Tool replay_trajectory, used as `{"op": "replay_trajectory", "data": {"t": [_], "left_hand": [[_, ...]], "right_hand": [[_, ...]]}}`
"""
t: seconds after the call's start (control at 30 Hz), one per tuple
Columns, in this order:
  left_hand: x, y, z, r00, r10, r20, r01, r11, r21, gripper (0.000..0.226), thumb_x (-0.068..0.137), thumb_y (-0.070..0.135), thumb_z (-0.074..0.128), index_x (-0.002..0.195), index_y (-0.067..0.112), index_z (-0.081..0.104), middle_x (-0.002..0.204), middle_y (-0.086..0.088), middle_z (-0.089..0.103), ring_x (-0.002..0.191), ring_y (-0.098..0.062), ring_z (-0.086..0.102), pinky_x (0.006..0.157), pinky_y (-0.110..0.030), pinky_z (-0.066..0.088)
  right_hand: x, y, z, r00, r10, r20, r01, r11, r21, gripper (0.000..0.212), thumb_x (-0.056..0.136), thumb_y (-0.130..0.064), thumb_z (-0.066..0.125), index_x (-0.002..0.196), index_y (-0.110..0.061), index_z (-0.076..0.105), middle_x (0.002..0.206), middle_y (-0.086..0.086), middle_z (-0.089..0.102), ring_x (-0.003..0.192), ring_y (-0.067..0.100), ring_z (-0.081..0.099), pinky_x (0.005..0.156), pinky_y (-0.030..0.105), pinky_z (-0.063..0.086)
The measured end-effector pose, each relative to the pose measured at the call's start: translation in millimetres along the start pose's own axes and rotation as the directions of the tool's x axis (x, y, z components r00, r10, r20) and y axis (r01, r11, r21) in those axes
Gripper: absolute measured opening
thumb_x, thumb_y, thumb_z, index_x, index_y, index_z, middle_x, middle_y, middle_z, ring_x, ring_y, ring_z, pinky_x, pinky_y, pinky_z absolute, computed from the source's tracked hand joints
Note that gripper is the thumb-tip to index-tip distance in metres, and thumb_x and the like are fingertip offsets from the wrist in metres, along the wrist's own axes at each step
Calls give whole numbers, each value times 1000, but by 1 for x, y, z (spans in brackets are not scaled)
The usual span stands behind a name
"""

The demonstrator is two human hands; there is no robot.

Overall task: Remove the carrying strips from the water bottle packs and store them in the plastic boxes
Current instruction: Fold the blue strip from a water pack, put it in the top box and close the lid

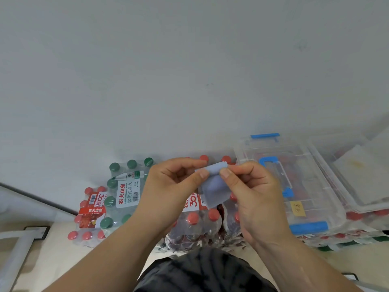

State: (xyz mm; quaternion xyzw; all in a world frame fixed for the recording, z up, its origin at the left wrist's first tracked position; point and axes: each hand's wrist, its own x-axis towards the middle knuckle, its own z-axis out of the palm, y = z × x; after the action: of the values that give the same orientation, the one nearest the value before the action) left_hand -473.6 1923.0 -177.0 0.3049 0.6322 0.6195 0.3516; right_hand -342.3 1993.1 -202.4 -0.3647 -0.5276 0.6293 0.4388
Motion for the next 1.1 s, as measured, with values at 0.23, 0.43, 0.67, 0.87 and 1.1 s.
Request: {"op": "replay_trajectory", "data": {"t": [0.23, 0.43, 0.67, 0.87, 1.1], "left_hand": [[1, 2, 0, 999, -27, -17, 27, 999, -21, 16, 78, -2, 75, 90, 9, 78, 85, 0, 79, 79, -9, 73, 68, -17, 55], [4, 3, 1, 1000, 2, -5, -2, 1000, -17, 33, 76, -13, 72, 76, 19, 79, 83, -1, 79, 77, -12, 74, 68, -19, 56], [6, 3, 8, 1000, -5, -22, 4, 999, -38, 17, 71, 9, 77, 89, 12, 78, 88, -9, 78, 85, -21, 74, 75, -28, 61], [9, 7, 13, 1000, -1, -24, 1, 1000, 7, 17, 76, -1, 77, 83, 15, 78, 83, -4, 78, 79, -13, 73, 68, -21, 58], [13, 7, 18, 1000, 14, -3, -14, 1000, 3, 23, 73, -3, 77, 79, 20, 79, 81, -5, 78, 78, -17, 74, 69, -22, 57]], "right_hand": [[-1, 0, 2, 999, -22, 47, 23, 999, -26, 4, 74, -25, 74, 75, -28, 72, 81, 0, 77, 78, 15, 73, 73, 27, 60], [1, -3, 0, 1000, -1, 16, 3, 992, -129, 15, 73, -37, 75, 74, -23, 72, 77, 3, 74, 76, 22, 72, 69, 38, 60], [5, -9, -8, 1000, 23, 15, -21, 993, -118, 17, 70, -35, 73, 78, -21, 71, 80, -8, 75, 76, 7, 72, 66, 20, 58], [9, -17, -11, 996, 88, 23, -87, 996, -28, 23, 68, -35, 73, 75, -13, 70, 64, -2, 70, 52, 4, 61, 49, 17, 49], [18, -14, -16, 996, 93, -3, -93, 994, -63, 9, 76, -22, 79, 76, -16, 72, 73, 0, 76, 66, 9, 71, 59, 21, 57]]}}
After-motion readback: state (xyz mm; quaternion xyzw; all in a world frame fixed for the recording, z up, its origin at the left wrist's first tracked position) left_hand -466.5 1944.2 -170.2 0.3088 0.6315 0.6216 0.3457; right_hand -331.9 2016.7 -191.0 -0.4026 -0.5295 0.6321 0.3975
